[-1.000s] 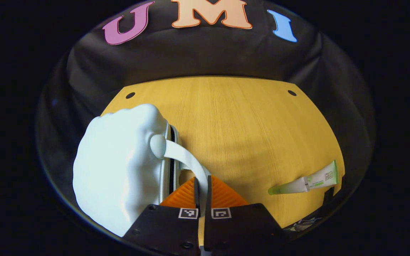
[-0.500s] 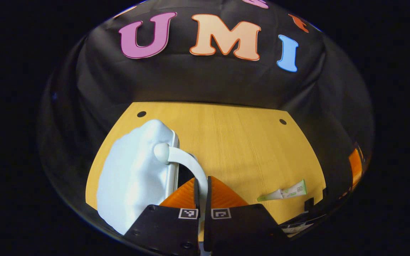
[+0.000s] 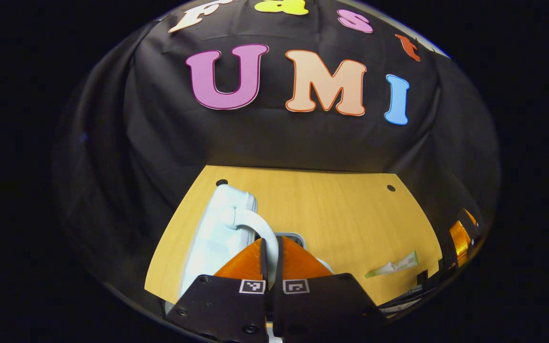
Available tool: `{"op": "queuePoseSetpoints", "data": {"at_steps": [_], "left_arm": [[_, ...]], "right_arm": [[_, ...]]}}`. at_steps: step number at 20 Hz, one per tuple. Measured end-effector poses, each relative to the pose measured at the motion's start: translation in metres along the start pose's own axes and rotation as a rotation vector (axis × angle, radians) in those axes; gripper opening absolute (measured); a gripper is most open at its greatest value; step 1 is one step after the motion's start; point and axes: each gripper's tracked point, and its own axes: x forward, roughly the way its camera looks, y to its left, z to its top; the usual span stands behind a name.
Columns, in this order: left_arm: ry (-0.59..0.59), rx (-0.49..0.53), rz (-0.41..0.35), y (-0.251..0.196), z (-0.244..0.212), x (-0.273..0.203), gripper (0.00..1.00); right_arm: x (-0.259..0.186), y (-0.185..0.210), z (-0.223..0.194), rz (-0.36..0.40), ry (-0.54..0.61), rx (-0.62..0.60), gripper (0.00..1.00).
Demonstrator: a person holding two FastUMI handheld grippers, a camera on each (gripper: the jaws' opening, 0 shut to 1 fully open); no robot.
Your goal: First open the suitcase, pack the skin care products into it, and then close the suitcase.
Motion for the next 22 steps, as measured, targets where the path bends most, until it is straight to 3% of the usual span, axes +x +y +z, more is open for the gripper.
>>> {"op": "queuePoseSetpoints", "data": {"at_steps": [8,22], "left_arm": [[-0.102,0.097,0.231,0.113,0.036,-0.019,0.0],[-0.14,0.06,0.285,0.267,0.012,0.012,0.0]], "right_arm": [[0.011,0.023,0.0,-0.003,0.003,-0.011,0.97],[0.036,0.057,-0.001,-0.143,-0.023,-0.031,0.97]]}}
